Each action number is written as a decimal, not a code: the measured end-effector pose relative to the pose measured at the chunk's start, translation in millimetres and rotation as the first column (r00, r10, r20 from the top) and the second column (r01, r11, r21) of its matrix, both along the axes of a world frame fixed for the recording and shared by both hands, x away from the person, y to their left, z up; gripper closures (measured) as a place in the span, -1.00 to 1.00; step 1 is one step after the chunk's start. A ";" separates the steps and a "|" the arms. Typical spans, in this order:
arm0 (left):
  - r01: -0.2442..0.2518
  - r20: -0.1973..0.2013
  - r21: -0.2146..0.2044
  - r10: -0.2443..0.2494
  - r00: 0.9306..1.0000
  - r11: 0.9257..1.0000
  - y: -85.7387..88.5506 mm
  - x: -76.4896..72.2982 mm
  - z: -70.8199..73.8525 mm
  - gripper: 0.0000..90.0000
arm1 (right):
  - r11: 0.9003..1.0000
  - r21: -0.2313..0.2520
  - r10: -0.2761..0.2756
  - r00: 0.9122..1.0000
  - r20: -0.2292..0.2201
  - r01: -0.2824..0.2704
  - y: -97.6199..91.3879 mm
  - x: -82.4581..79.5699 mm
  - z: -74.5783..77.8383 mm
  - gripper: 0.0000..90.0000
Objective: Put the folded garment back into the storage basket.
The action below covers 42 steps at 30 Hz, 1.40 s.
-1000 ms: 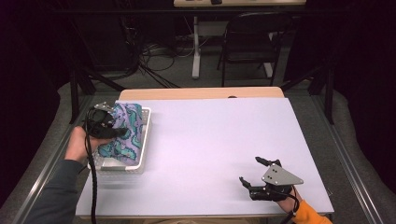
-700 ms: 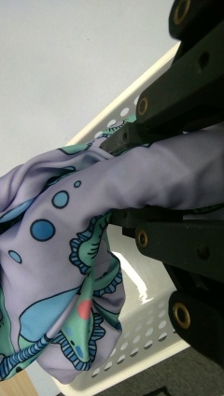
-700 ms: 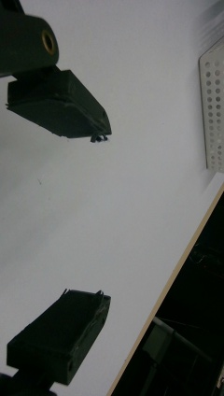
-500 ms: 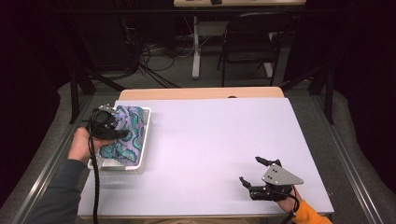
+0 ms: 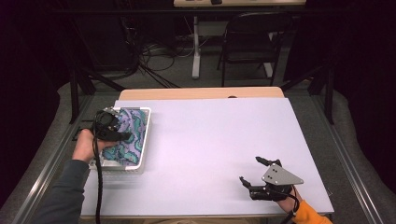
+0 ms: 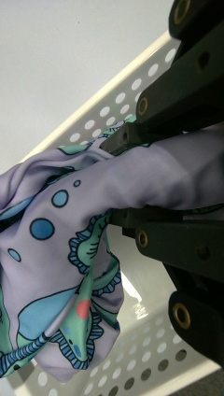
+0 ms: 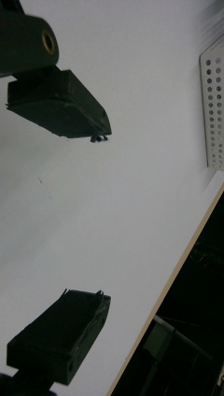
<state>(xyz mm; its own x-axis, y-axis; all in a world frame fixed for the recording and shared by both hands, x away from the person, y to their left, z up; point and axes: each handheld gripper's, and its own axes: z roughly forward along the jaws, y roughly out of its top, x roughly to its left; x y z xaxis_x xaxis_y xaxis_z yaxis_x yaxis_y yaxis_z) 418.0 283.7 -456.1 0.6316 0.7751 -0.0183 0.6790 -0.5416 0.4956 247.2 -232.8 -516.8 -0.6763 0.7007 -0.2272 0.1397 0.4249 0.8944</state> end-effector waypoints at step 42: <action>-0.072 -0.085 0.066 0.078 0.993 0.995 -0.6 19.7 -36.9 0.57 | 1.000 0.002 0.003 1.000 0.005 -0.003 -0.7 0.1 0.6 -0.67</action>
